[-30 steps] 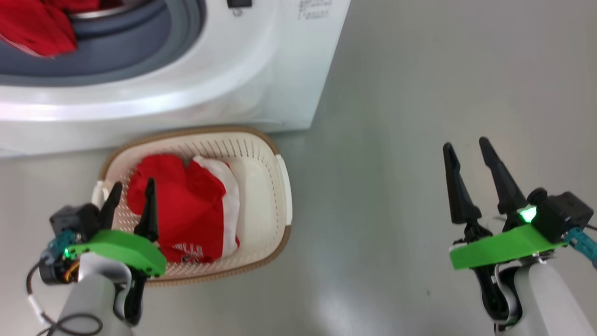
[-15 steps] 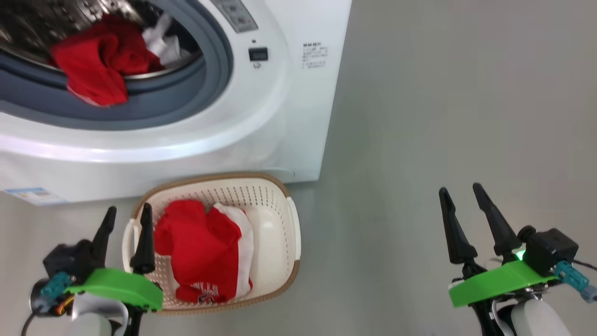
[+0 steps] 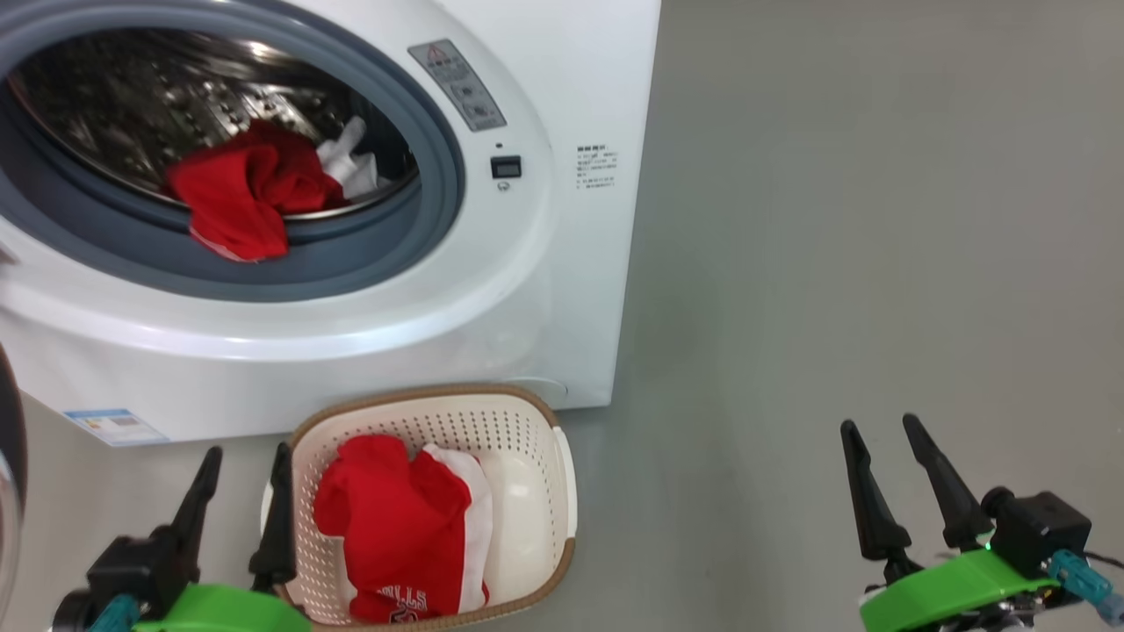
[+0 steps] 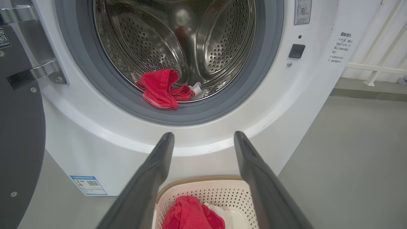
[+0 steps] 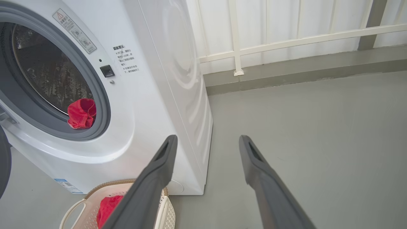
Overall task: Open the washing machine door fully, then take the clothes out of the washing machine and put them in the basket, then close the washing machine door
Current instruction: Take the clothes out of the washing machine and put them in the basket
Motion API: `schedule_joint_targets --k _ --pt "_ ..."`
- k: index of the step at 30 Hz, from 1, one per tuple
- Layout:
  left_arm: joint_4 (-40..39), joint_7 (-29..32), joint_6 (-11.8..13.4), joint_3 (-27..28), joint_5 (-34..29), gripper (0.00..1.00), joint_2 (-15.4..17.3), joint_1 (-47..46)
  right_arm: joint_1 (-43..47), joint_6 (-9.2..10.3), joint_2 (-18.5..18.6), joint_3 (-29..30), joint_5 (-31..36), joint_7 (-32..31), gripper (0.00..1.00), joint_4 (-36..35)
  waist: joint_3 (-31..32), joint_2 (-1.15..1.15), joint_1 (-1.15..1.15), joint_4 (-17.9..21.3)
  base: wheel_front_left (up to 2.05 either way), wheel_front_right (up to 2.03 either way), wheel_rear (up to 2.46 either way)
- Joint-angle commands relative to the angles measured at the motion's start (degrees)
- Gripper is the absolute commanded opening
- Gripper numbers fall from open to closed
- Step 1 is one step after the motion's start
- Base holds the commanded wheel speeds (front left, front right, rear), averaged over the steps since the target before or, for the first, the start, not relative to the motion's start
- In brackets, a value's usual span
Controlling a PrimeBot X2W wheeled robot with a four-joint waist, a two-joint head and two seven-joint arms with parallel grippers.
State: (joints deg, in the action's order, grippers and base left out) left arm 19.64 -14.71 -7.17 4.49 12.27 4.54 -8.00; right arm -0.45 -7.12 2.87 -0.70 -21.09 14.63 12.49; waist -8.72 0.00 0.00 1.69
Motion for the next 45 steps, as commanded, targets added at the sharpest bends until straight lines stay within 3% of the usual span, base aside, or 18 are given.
schedule_joint_targets --k 1,14,24,36,45 --pt "-1.8 -0.3 -0.3 2.3 -0.4 1.0 0.8 0.4 0.1 -0.36 0.3 -1.1 0.3 0.4 1.0 -1.4 1.2 0.0 0.0 -0.3 0.0 0.0 0.0" --pt "-8.5 -0.3 -0.3 6.2 -2.2 1.0 -0.8 9.9 4.6 -0.36 1.0 -1.0 -0.5 0.4 1.0 -1.5 4.9 0.0 0.0 0.3 0.0 0.0 0.0" --pt "-10.1 -0.3 -0.3 7.3 -2.1 1.0 -1.4 10.8 4.9 -0.36 1.1 -0.5 -0.4 0.4 1.0 -1.8 4.2 0.0 0.0 0.0 0.0 0.0 0.0" --pt "-8.6 -0.3 -0.3 6.3 -1.7 1.0 -1.4 7.4 3.3 -0.36 0.4 -0.5 -0.3 0.4 1.0 -2.0 1.6 0.0 0.0 -0.5 0.0 0.0 0.0" --pt "-2.9 -0.3 -0.3 4.7 -2.6 1.0 1.2 -5.4 -0.7 -0.36 0.1 -0.9 -0.3 0.4 1.0 -3.1 -6.2 0.0 0.0 0.2 0.0 0.0 0.0"
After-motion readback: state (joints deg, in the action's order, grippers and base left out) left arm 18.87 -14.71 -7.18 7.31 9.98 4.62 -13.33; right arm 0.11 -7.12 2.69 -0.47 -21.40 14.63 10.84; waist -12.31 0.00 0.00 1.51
